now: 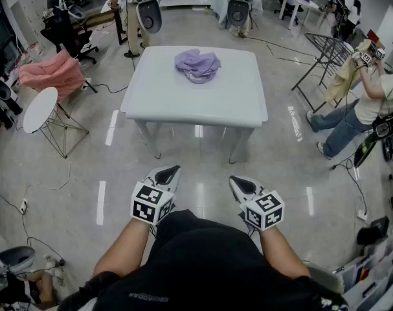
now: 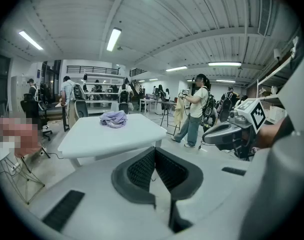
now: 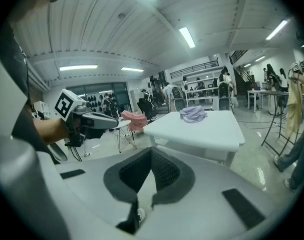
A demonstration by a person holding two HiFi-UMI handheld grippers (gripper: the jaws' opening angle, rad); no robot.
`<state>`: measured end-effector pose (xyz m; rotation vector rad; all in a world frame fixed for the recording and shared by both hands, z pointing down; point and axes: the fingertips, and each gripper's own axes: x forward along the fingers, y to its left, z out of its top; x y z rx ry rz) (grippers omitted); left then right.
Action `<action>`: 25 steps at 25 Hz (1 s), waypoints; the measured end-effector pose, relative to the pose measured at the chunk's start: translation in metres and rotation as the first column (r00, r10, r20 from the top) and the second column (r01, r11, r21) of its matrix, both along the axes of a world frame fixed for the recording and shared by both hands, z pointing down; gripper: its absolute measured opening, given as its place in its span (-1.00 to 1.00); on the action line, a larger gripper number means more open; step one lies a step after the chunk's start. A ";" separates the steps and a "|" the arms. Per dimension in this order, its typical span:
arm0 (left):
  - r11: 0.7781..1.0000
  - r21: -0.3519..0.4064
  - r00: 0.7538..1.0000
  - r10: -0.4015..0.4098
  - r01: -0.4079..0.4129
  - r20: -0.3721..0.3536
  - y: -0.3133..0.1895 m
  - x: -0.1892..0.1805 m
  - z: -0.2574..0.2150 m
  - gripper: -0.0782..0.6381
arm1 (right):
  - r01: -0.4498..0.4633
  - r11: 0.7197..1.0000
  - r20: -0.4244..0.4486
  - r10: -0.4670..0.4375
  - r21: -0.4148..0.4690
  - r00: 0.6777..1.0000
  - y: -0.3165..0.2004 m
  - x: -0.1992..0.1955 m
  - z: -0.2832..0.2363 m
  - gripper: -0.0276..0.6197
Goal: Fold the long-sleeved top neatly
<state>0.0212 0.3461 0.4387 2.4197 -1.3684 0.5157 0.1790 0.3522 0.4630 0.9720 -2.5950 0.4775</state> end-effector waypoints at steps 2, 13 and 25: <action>1.000 0.005 1.000 -0.004 0.004 0.002 -0.001 -0.003 0.000 -0.77 | 0.001 1.000 0.003 -0.001 0.003 1.000 -0.001 -0.002 0.001 -0.91; 1.000 0.013 1.000 -0.013 0.014 -0.009 0.003 -0.005 -0.007 -0.77 | 0.014 1.000 0.040 -0.014 0.005 0.999 -0.001 -0.010 -0.002 -0.90; 1.000 -0.007 1.000 -0.007 0.006 -0.004 0.007 0.012 -0.005 -0.77 | 0.012 1.000 0.016 -0.012 0.007 1.000 0.003 0.007 0.001 -0.90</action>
